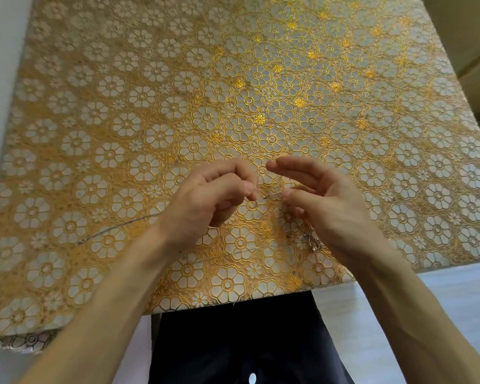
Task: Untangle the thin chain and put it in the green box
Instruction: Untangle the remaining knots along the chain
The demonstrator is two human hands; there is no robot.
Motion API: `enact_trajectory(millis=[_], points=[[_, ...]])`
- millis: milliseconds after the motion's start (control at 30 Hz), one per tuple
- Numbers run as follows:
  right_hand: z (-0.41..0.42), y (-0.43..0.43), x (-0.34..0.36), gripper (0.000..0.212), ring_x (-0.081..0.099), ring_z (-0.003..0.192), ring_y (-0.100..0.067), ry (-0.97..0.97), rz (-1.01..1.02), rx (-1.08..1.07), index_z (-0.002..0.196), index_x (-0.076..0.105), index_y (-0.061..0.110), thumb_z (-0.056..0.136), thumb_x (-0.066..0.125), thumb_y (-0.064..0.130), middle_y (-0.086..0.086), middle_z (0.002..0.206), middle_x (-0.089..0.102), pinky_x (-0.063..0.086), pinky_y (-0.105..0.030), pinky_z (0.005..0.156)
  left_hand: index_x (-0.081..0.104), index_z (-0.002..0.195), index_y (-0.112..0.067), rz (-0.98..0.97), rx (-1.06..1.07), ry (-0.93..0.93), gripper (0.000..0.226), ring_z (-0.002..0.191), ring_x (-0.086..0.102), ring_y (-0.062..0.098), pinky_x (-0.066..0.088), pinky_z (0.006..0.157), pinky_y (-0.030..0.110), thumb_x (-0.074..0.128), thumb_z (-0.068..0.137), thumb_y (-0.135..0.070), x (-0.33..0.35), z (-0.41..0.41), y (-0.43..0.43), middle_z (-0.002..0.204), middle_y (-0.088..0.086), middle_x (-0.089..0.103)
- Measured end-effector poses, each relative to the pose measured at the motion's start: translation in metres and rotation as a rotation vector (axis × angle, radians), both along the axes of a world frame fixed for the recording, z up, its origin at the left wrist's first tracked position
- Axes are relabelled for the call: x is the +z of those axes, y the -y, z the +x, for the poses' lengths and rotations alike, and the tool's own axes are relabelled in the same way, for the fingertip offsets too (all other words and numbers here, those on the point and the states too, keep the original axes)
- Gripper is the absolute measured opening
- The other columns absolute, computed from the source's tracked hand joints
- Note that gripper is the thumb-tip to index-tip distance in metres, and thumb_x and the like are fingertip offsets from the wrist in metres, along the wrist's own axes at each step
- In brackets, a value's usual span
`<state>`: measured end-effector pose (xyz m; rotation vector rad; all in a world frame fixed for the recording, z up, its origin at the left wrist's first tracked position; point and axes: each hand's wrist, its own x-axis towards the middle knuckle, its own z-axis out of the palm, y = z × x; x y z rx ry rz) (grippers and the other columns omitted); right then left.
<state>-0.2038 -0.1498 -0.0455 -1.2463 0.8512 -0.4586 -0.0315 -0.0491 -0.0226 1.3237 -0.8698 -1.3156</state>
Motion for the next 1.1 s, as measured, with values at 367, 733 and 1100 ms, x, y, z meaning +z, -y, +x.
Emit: enact_trajectory(millis=[367,733,1100], points=[[-0.004,0.002,-0.004,0.039,0.047,0.079,-0.021,-0.03,-0.01,-0.141,0.122,0.064,0.014,0.092,0.059,-0.01,0.008,0.117,0.074,0.044,-0.015,0.06,0.052,0.063,-0.012,0.002,0.154,0.517,0.03,0.053,0.034,0.005,0.027,0.05,0.019,0.049,0.073,-0.04,-0.015,0.011,-0.003,0.054,-0.01,0.041],[-0.008,0.0,-0.002,0.024,0.065,0.076,-0.011,-0.121,-0.1,-0.125,0.11,0.068,0.015,0.091,0.069,0.0,0.006,0.108,0.077,0.049,-0.017,0.062,0.06,0.075,-0.025,0.099,0.125,1.398,0.02,0.078,0.056,0.018,0.035,0.059,0.026,0.05,0.082,-0.041,-0.031,0.013,-0.013,0.077,-0.01,0.06],[-0.013,-0.002,0.003,0.015,0.071,0.09,-0.016,-0.086,0.022,-0.191,0.099,0.07,0.01,0.095,0.062,-0.001,-0.007,0.096,0.078,0.055,-0.023,0.069,0.071,0.078,-0.022,0.067,0.126,1.528,0.032,0.087,0.057,0.025,0.038,0.081,0.041,0.055,0.089,-0.048,-0.025,0.012,-0.019,0.088,-0.001,0.066]])
